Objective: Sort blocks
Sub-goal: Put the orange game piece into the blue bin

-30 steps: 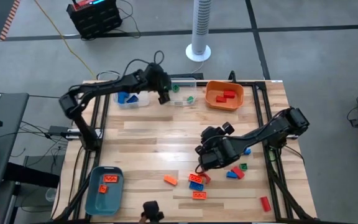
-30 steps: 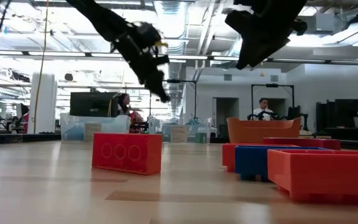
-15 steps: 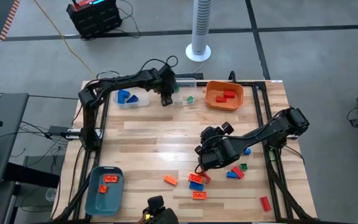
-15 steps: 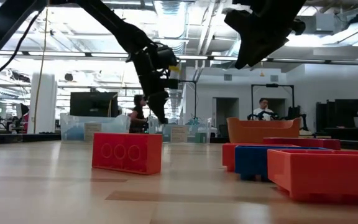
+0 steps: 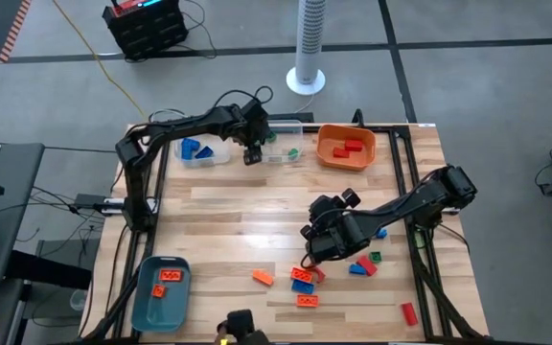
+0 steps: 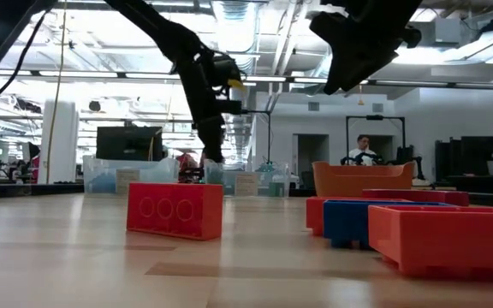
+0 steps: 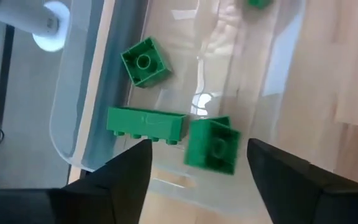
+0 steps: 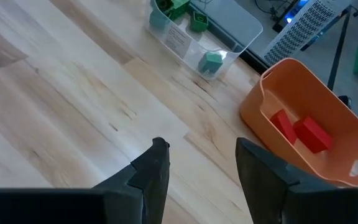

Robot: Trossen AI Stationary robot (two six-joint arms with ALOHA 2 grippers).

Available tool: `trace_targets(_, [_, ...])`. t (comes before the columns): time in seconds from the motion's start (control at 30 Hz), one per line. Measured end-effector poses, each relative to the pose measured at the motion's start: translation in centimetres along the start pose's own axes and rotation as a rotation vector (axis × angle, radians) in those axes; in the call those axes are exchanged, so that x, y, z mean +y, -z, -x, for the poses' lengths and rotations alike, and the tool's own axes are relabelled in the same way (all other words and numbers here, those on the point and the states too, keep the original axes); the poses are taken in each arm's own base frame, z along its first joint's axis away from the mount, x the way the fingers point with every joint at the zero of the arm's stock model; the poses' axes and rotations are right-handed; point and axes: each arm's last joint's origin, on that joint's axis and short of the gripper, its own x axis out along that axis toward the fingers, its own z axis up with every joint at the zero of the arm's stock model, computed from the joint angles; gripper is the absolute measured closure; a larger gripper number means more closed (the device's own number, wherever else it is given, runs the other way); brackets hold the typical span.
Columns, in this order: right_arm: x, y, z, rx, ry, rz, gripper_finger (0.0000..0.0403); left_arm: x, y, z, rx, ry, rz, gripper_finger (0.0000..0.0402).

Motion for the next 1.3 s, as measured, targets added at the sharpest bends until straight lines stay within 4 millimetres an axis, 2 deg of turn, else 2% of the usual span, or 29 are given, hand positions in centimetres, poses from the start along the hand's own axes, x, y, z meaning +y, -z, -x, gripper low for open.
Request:
trace_targets(0.13, [0.0, 0.0, 0.0, 0.004, 0.003, 0.004, 0.0211, -1.3, -0.8, 2.4, -0.069, 0.060, -0.048, 0.0133])
trace_targets(0.23, [-0.1, 0.1, 0.0, 0.007, 0.006, 0.004, 0.0211, -3.9, -1.5, 4.3, -0.130, 0.133, -0.141, 0.0137])
trace_targets(0.33, [-0.1, 0.1, 0.0, 0.008, 0.006, 0.007, 0.0211, -7.9, -1.6, 5.6, -0.146, 0.191, -0.274, 0.0142])
trace_targets(0.47, [-0.3, 0.3, 0.1, 0.015, 0.016, 0.012, 0.0211, -14.5, -0.7, 6.9, -0.139, 0.282, -0.452, 0.0144])
trace_targets(0.67, [-1.0, 1.2, 1.0, 0.033, 0.064, 0.003, 0.0211, -23.5, 2.4, 7.5, -0.076, 0.406, -0.619, 0.0144])
trace_targets(0.83, [-1.4, 1.7, 1.6, 0.035, 0.094, -0.022, 0.0211, -28.9, 5.0, 8.1, -0.091, 0.466, -0.694, 0.0144])
trace_targets(1.03, [-1.5, 1.7, 1.5, 0.036, 0.101, -0.035, 0.0211, -32.3, 5.2, 9.7, -0.205, 0.511, -0.644, 0.0144])
trace_targets(1.3, [-1.5, 1.6, 1.5, 0.034, 0.096, -0.045, 0.0211, -33.5, 4.5, 10.4, -0.293, 0.602, -0.513, 0.0144])
